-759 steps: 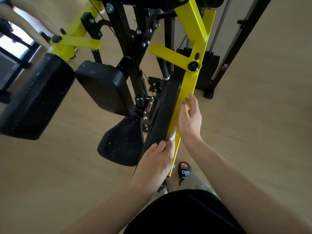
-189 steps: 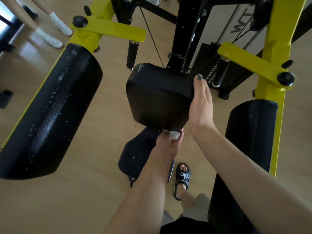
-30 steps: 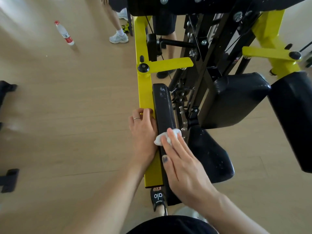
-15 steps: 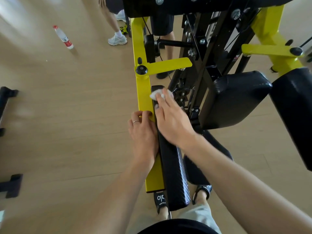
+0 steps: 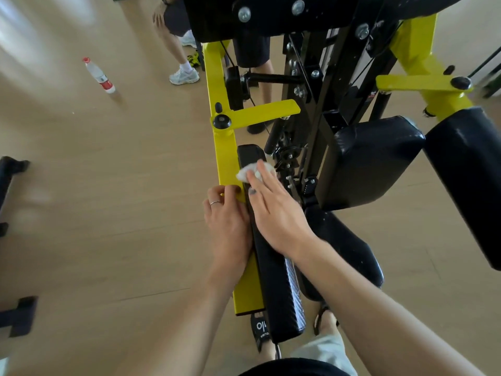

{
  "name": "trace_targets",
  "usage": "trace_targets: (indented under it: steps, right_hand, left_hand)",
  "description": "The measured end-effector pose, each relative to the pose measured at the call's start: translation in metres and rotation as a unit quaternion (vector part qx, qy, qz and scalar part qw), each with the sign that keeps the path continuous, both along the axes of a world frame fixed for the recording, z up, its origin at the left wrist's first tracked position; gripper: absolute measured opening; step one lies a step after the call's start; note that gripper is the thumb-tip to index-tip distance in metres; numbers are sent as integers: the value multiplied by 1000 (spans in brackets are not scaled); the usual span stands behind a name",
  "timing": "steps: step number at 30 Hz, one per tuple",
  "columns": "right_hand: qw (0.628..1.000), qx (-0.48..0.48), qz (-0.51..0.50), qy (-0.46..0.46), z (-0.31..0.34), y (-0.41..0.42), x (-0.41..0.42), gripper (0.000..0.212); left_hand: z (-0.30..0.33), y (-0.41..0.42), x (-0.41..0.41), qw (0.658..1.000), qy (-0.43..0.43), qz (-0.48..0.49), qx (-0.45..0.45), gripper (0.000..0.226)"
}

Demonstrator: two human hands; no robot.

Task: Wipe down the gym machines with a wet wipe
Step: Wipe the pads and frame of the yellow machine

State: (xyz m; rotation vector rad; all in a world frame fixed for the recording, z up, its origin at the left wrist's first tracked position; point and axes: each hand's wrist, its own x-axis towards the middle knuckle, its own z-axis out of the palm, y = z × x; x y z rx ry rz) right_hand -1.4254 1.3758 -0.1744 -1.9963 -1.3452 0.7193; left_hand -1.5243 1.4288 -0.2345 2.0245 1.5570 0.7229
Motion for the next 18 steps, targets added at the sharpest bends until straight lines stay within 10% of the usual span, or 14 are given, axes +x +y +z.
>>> trace_targets:
  steps: [5,14,18]
  right_hand:
    - [997,-20,-15,67,9,-119,-38,50]
    - [985,-24,-45,162,15,-66,-15,43]
    - [996,-46,23,78,16,-158,-52,45]
  left_hand:
    - [6,-4,-4,999,22,-27,28,17]
    - [17,-4,-3,999,26,-25,-6,22]
    - [30,-14,1,999,-21,37,-31,24]
